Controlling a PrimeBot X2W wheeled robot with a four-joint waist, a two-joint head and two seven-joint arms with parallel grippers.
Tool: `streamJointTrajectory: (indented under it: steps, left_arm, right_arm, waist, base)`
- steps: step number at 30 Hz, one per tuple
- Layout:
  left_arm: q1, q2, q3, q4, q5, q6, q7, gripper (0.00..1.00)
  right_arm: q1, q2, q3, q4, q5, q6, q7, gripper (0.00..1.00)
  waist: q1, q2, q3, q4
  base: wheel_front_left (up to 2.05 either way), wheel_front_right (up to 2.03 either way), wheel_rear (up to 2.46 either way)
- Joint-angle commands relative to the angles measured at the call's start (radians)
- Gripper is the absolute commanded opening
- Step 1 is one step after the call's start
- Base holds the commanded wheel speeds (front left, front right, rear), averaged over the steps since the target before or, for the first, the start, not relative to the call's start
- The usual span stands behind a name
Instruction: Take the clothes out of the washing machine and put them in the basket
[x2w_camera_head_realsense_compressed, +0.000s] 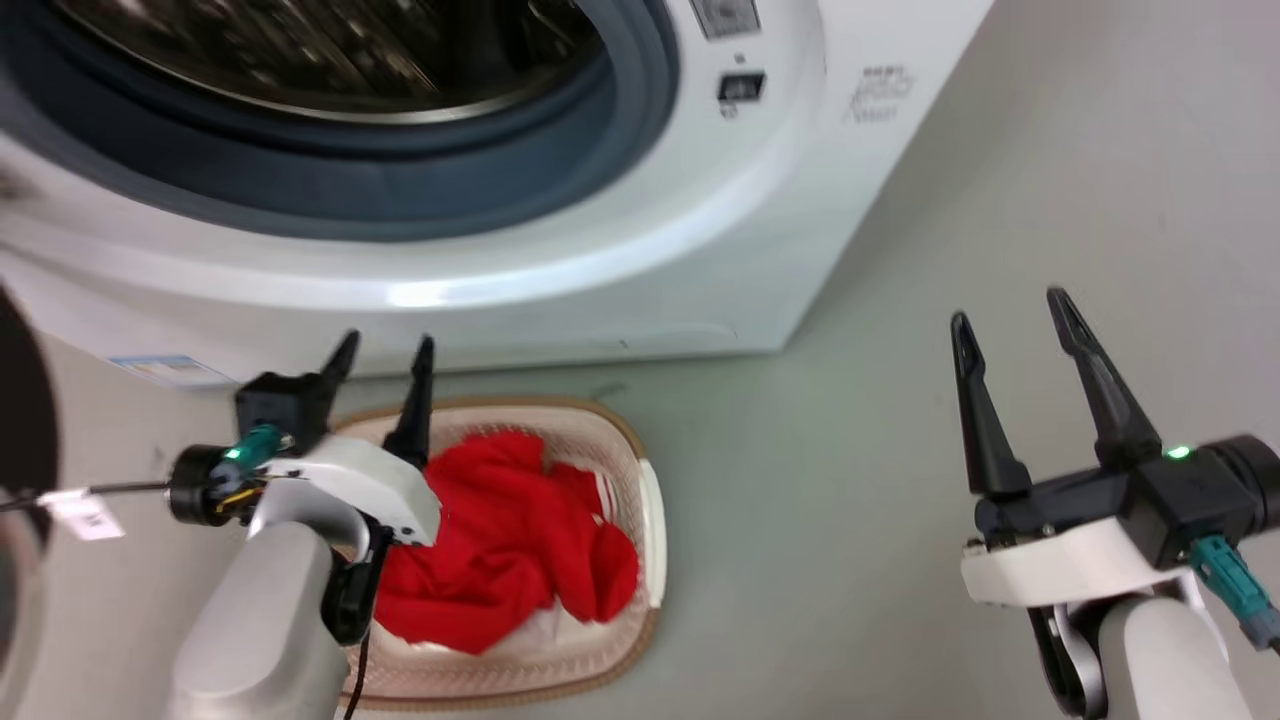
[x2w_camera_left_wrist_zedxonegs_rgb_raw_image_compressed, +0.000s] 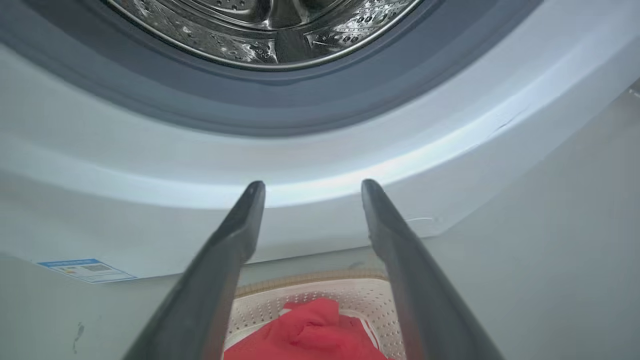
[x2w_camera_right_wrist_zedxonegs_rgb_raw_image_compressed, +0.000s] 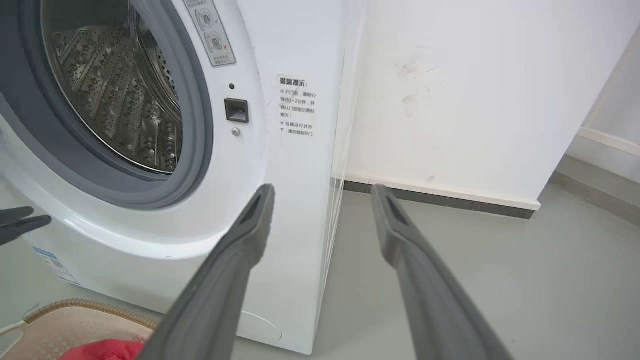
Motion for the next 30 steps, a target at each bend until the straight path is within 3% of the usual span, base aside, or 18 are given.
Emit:
streamJointTrajectory:
  steps: [1, 2, 7, 14, 22, 30]
  left_arm:
    - [0.024, -0.010, 0.024, -0.035, 0.014, -0.001, -0.002, 1.00]
    - [0.063, -0.023, 0.077, -0.109, 0.039, 0.002, -0.002, 1.00]
    - [0.162, -0.058, 0.164, -0.268, 0.126, -0.004, -0.002, 1.00]
    - [0.324, -0.099, 0.216, -0.474, 0.276, 0.011, -0.002, 1.00]
    - [0.466, -0.165, 0.263, -0.600, 0.331, 0.017, -0.002, 1.00]
    - [0.538, -0.184, 0.264, -0.639, 0.384, 0.023, -0.002, 1.00]
  right_arm:
    - [0.017, 0.000, -0.006, 0.002, -0.001, -0.001, -0.003, 1.00]
    - [0.033, 0.000, -0.011, 0.002, -0.006, -0.001, -0.003, 1.00]
    - [0.065, -0.001, -0.012, 0.008, -0.018, -0.001, -0.003, 1.00]
    - [0.118, 0.000, -0.029, 0.002, -0.019, -0.001, -0.003, 1.00]
    - [0.172, 0.000, -0.036, -0.003, -0.013, -0.001, -0.003, 1.00]
    - [0.223, 0.000, -0.040, -0.009, 0.008, -0.001, -0.003, 1.00]
  waist:
    - [0.0001, 0.0000, -0.074, 0.048]
    - [0.0001, 0.0000, -0.097, 0.062]
    - [0.0001, 0.0000, -0.152, 0.089]
    - [0.0001, 0.0000, -0.218, 0.108]
    - [0.0001, 0.0000, -0.284, 0.106]
    - [0.0001, 0.0000, -0.323, 0.099]
  base:
    - [0.00, 0.00, 0.00]
    - [0.00, 0.00, 0.00]
    - [0.00, 0.00, 0.00]
    - [0.00, 0.00, 0.00]
    - [0.00, 0.00, 0.00]
    - [0.00, 0.00, 0.00]
